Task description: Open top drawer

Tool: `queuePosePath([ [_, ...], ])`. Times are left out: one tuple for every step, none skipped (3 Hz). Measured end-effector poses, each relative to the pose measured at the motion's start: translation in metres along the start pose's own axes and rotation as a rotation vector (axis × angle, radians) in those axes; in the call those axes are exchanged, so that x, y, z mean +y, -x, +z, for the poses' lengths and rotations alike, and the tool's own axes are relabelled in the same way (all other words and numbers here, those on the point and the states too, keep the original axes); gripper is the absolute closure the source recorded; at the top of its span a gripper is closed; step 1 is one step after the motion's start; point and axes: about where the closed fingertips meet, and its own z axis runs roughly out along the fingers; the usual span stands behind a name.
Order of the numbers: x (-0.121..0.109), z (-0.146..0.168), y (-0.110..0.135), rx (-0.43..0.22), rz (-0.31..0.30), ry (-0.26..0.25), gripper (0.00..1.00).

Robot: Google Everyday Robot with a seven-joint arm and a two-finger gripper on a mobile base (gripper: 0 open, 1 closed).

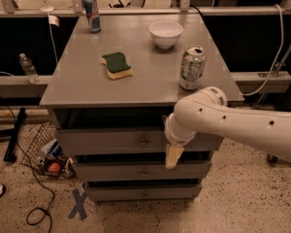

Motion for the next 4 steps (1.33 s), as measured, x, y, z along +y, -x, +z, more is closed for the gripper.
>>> queuePosePath([
  [-0.003, 0.008, 0.002, -0.005, -0.002, 0.006, 0.25],
  [-0.004, 0.008, 0.0, -0.003, 0.001, 0.004, 0.47],
  [0.005, 0.004, -0.012, 0.007, 0.017, 0.018, 0.79],
  [0.004, 0.001, -0.011, 0.007, 0.017, 0.018, 0.99],
])
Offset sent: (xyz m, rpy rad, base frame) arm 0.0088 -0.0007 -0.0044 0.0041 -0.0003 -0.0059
